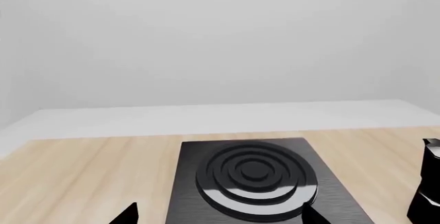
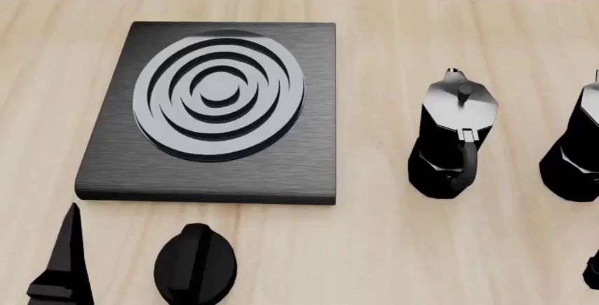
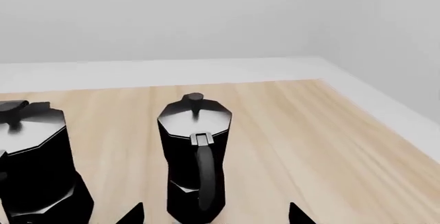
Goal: Put the right moka pot on the stove.
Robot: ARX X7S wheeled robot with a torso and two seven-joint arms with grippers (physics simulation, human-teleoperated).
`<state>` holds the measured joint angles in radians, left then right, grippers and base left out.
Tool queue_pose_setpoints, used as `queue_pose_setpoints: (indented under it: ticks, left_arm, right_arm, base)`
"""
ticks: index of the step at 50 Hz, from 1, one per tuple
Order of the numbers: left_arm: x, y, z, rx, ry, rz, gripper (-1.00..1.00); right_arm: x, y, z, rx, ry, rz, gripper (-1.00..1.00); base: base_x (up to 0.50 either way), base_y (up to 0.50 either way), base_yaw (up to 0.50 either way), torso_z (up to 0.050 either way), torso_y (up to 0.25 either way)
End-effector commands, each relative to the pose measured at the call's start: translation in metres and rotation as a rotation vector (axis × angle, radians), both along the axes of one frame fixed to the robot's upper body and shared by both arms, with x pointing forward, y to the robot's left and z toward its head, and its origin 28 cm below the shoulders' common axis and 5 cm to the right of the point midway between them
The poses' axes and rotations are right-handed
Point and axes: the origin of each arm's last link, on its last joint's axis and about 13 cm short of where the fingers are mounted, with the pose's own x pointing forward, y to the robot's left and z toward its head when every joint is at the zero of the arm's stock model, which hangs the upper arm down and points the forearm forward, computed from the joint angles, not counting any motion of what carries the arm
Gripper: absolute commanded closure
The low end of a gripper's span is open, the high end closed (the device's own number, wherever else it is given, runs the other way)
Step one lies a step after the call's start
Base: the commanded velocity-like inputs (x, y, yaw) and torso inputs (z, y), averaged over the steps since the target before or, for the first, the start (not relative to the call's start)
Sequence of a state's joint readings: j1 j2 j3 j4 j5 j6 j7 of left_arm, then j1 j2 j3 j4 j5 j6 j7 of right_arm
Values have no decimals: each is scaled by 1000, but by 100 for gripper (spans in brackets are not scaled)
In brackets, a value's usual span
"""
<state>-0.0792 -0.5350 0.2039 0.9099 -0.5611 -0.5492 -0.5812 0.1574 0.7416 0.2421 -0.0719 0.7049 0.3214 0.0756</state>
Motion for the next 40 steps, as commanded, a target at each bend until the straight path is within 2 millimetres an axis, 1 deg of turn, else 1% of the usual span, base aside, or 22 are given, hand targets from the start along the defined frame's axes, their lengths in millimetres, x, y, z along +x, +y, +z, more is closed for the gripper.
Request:
queue_pose_setpoints:
  ticks: [1,2,3,6,7,8,11,15,16,17,20,22,23,24,26,28,29,30,31,32,33,40]
  left_arm:
    - [0,0,1,-9,-4,1,-100]
    - [0,0,0,-7,-3,0,-100]
    - [0,0,1,-6,-3,-1,-100]
    - [0,0,0,-9,-1,-1,-100]
    - [0,0,1,-9,-1,-1,-100]
    - [0,0,1,-8,-1,-1,-100]
    - [1,0,0,-8,-1,-3,-100]
    - [0,0,1,-13,-1,-4,-100]
    - [0,0,0,-14,-1,-4,-100]
    - [0,0,0,-14,-2,-4,-100]
    - [0,0,0,-15,-2,-5,-100]
    - [0,0,1,-15,-3,-6,-100]
    - [0,0,1,-16,-5,-8,-100]
    - [0,0,1,-15,-5,-8,-100]
    - [0,0,1,-18,-3,-8,-100]
    - [0,0,1,-20,-3,-8,-100]
    - [0,0,1,-20,-3,-8,-100]
    - [-1,0,1,-14,-8,-3,-100]
    - [-1,0,1,-13,-10,-8,-100]
    - [-1,0,1,-14,-10,-7,-100]
    - [-1,0,2,-17,-10,-5,-100]
    - [-1,0,2,-21,-13,-5,-100]
  right_arm:
    - [11,-4,2,-1,23,-6,-100]
    - [12,-4,-6,-3,25,-8,-100]
    - [13,-5,-6,-4,25,-8,-100]
    - [15,-3,7,-8,27,-3,-100]
    - [16,-3,8,-11,28,-4,-100]
    - [16,-3,3,-12,29,-4,-100]
    - [19,-3,7,-20,39,-3,-100]
    - [21,-6,0,-17,37,-8,-100]
    - [22,-6,6,-19,38,-10,-100]
    - [22,-7,-1,-17,38,-10,-100]
    - [24,-7,0,-23,43,-11,-100]
    - [26,-6,12,-20,44,-8,-100]
    - [27,-6,12,-23,48,-7,-100]
    - [27,-6,11,-29,51,-8,-100]
    - [28,-6,0,-27,54,-4,-100]
    - [30,-7,-1,-44,59,-15,-100]
    - [31,-8,7,-42,58,-18,-100]
    - [31,-8,1,-36,57,-19,-100]
    - [32,-8,7,-38,62,-18,-100]
    - [32,-8,-1,-45,66,-17,-100]
    - [33,-7,-3,-45,68,-15,-100]
    - [38,-8,-1,-51,72,-14,-100]
  base:
    - [0,0,0,0,0]
    - [0,0,0,0,0]
    - [0,0,0,0,0]
    - [0,0,0,0,0]
    - [0,0,0,0,0]
    - [0,0,0,0,0]
    - [0,0,0,0,0]
    - [0,0,0,0,0]
    - [0,0,0,0,0]
    - [0,0,0,0,0]
    - [0,0,0,0,0]
    - [0,0,0,0,0]
    - [0,0,0,0,0]
    - [0,0,0,0,0]
    - [0,0,0,0,0]
    - [0,0,0,0,0]
    - [0,0,0,0,0]
    - [0,0,0,0,0]
    - [0,0,0,0,0]
    - [0,0,0,0,0]
    - [0,0,0,0,0]
    - [0,0,0,0,0]
